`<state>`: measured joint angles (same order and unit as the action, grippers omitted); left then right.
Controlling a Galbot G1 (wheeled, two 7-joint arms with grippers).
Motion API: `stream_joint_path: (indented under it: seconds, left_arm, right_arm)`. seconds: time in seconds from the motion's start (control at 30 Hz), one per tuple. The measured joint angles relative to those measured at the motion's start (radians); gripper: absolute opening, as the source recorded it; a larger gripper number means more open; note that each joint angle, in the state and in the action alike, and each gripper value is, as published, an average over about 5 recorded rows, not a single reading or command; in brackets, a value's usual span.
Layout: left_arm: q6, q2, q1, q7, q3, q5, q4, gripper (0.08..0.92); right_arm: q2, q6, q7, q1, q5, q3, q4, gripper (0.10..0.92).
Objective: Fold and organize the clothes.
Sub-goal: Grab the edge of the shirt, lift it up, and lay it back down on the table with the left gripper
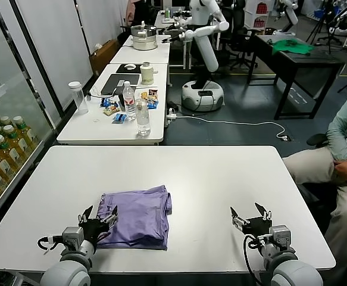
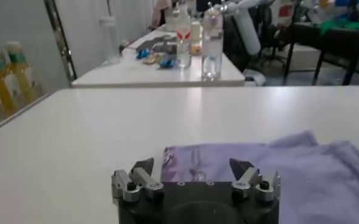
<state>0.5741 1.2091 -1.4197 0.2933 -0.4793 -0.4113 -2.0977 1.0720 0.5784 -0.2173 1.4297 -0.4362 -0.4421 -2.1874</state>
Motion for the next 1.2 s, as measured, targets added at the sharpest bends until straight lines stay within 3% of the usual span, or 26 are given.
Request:
stream_joint_path:
  seconds: [0.2, 0.93, 1.2]
  left_arm:
    - [0.003, 0.004, 0.003, -0.001, -0.023, -0.012, 0.05, 0.77]
    - [0.007, 0.014, 0.001, -0.022, -0.058, -0.07, 0.069, 0.142]
    - [0.008, -0.065, -0.038, -0.048, -0.252, -0.004, -0.025, 0.101]
  right_arm:
    - [-0.003, 0.0, 0.002, 0.011, 0.0, -0.007, -0.004, 0.823]
    - [-0.014, 0.0, 0.004, 0.0, -0.001, 0.0, 0.003, 0.823]
    - [-0.018, 0.0, 0.004, -0.003, -0.006, -0.007, 0.002, 0.823]
